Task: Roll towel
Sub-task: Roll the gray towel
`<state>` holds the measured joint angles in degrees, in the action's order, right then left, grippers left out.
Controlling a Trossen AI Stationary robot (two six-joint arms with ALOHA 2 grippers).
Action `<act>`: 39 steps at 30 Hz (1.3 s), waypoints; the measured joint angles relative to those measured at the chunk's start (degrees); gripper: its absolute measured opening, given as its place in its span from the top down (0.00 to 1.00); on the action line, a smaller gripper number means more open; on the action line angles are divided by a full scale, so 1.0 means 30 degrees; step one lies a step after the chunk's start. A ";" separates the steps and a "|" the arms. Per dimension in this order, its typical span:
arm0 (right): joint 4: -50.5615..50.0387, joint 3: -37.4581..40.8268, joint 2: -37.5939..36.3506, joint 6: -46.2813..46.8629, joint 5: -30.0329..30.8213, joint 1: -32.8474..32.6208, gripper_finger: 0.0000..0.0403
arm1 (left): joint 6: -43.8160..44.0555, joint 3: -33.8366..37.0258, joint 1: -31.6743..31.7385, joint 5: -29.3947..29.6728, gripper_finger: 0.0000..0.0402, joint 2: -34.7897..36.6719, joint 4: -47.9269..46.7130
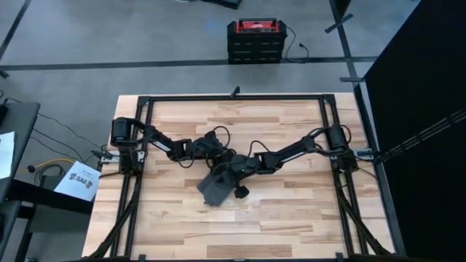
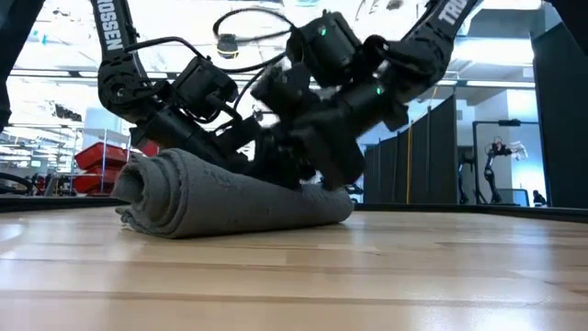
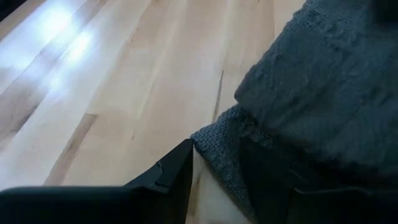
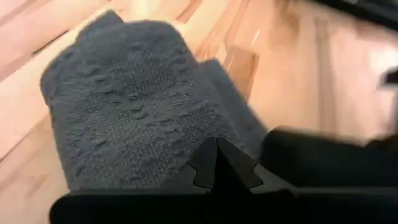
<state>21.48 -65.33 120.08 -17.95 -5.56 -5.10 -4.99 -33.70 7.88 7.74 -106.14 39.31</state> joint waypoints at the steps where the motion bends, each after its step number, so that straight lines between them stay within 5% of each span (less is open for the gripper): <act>1: 0.0019 0.0003 0.0190 0.0058 -0.0047 0.0000 1.00 | -0.0002 -0.0016 0.0006 0.0021 0.71 0.0158 -0.0069; 9: 0.0043 0.0018 0.0221 -0.0110 -0.0067 0.0000 1.00 | -0.0653 -0.0020 -0.0002 0.0634 0.71 0.2576 -0.2287; 13: -0.0049 0.0018 0.0201 -0.0116 -0.0067 0.0110 1.00 | 0.0323 -0.0035 -0.0599 0.1340 0.71 0.6228 -0.7638; 16: -0.0103 0.0027 0.0069 -0.0250 -0.0060 0.0124 1.00 | 0.2261 0.0105 -0.2259 0.1800 0.71 0.8770 -1.0564; 20: 0.0370 0.0050 -0.0615 -0.0824 -0.0045 0.0118 1.00 | 0.4432 0.1211 -0.5507 0.4817 0.71 1.0184 -1.0793; 24: 0.2820 0.0010 -0.0907 -0.0380 -0.0554 0.0124 1.00 | 0.7615 0.3143 -0.7700 0.7302 0.71 0.9635 -0.9502; 39: 0.3775 -0.2693 0.2274 -0.0868 -0.4534 0.0281 1.00 | 1.1627 0.4994 -0.9272 0.8507 0.71 0.3552 -0.3070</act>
<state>32.81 -73.41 126.90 -20.56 -19.16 -4.26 29.89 -18.72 -19.93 33.26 -95.49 30.10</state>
